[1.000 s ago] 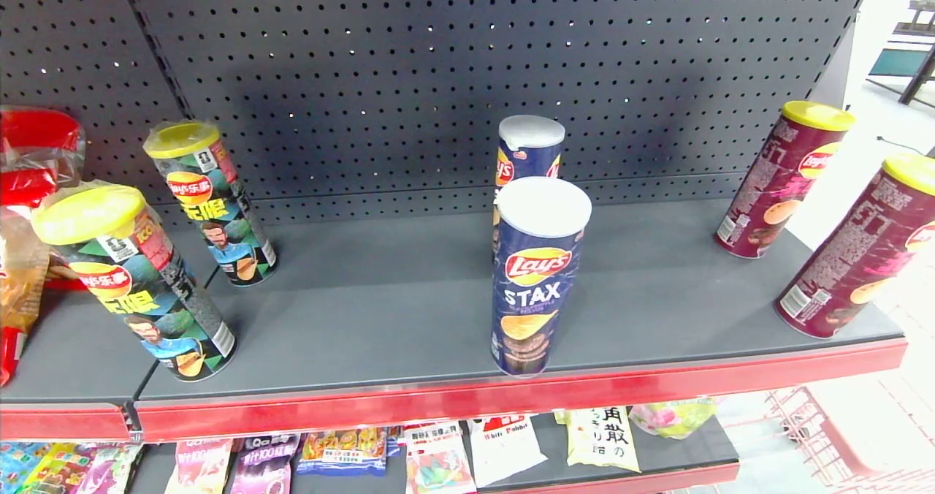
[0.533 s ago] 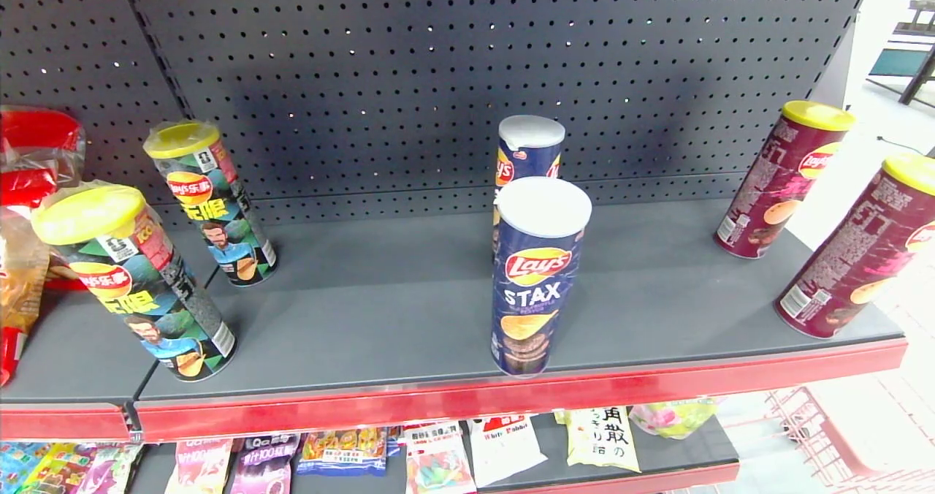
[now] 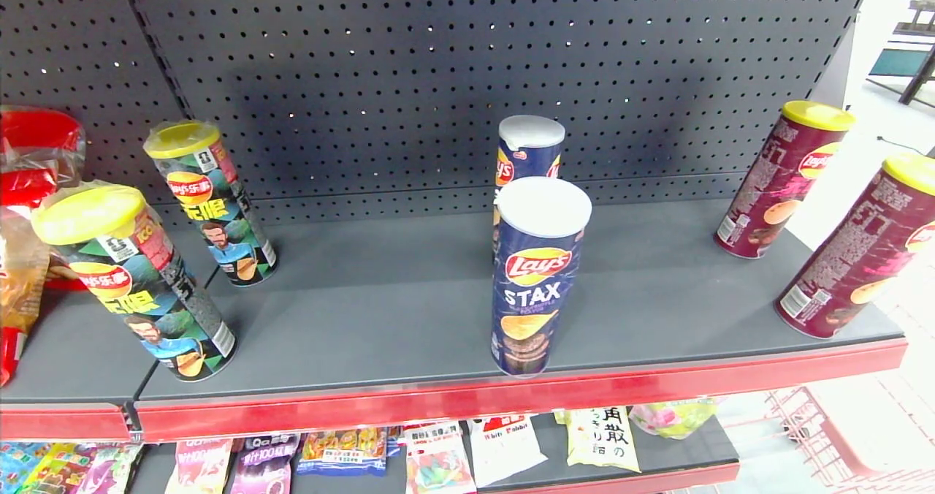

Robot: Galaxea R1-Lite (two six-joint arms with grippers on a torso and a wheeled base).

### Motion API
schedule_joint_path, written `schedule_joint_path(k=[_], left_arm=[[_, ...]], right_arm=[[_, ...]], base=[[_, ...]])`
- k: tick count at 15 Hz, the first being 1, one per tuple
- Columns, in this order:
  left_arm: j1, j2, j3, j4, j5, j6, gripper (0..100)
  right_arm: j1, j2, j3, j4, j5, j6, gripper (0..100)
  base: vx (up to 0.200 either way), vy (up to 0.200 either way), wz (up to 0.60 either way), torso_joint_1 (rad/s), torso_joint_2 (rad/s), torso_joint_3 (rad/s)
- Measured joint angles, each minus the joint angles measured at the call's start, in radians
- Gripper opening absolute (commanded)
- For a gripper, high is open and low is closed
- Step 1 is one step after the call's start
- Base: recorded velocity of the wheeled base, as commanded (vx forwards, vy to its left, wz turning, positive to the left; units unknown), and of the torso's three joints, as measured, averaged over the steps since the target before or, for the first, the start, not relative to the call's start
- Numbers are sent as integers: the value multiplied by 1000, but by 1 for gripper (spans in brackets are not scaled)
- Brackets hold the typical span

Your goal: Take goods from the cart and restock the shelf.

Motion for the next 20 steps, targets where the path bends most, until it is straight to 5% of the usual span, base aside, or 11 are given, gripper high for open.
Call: schedule_joint_path(k=[16,20], left_arm=[[0,1,-1,1,0,0,100],[0,1,-1,1,1,0,100]], right_arm=[[0,0,0,0,-3,0,100],[-1,0,0,0,-3,-1,100]], base=[[-38,0,0,2,1,0],[0,-200,0,-1,4,1]])
